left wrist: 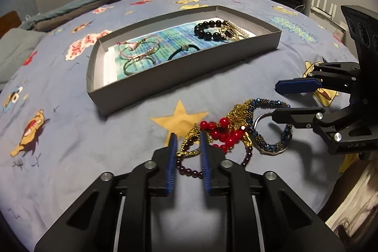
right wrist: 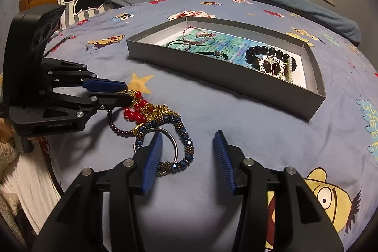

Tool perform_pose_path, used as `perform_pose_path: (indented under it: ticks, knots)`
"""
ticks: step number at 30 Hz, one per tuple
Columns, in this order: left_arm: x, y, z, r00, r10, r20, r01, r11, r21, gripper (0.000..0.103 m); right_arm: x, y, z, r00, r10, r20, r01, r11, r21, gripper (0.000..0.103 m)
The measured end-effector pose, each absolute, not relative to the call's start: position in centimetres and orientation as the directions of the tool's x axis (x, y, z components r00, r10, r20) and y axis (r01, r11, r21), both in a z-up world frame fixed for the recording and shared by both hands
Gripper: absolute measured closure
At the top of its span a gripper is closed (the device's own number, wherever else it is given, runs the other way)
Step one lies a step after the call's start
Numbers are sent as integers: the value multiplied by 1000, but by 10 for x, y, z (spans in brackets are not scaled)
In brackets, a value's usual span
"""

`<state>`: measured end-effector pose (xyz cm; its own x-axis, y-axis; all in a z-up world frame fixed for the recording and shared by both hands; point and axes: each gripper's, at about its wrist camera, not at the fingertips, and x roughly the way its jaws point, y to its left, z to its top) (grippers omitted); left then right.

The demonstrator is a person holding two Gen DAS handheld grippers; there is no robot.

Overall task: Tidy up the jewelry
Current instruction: 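Grasp red bead necklace with left tool while right tool grasps blue beaded bracelet, then carry necklace and blue bracelet into the box and open both tools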

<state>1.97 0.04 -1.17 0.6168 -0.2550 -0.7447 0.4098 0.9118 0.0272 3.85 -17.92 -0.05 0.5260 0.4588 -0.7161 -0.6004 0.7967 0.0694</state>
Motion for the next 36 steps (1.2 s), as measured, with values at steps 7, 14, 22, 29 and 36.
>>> perform_pose_path:
  ticks: [7,14,22,29,36]
  knots:
    - [18,2,-8,638,-249,-729,405,913,43,95,46,-185,-3,513,459,-726,-575,811,107,87]
    - [11,4,2,674,-271,-687,408,912,41,99,39,-178,1,534,464,-707,-599,798,71,96]
    - [6,12,19,716,-306,-627,393,920,1,102,35,-189,28,613,504,-609,-583,808,81,96]
    - [5,9,38,740,-327,-588,398,918,-11,102,36,-189,49,648,514,-562,-578,813,76,96]
    - [17,9,64,779,-328,-535,388,922,-1,102,52,-194,76,699,496,-514,-543,837,70,96]
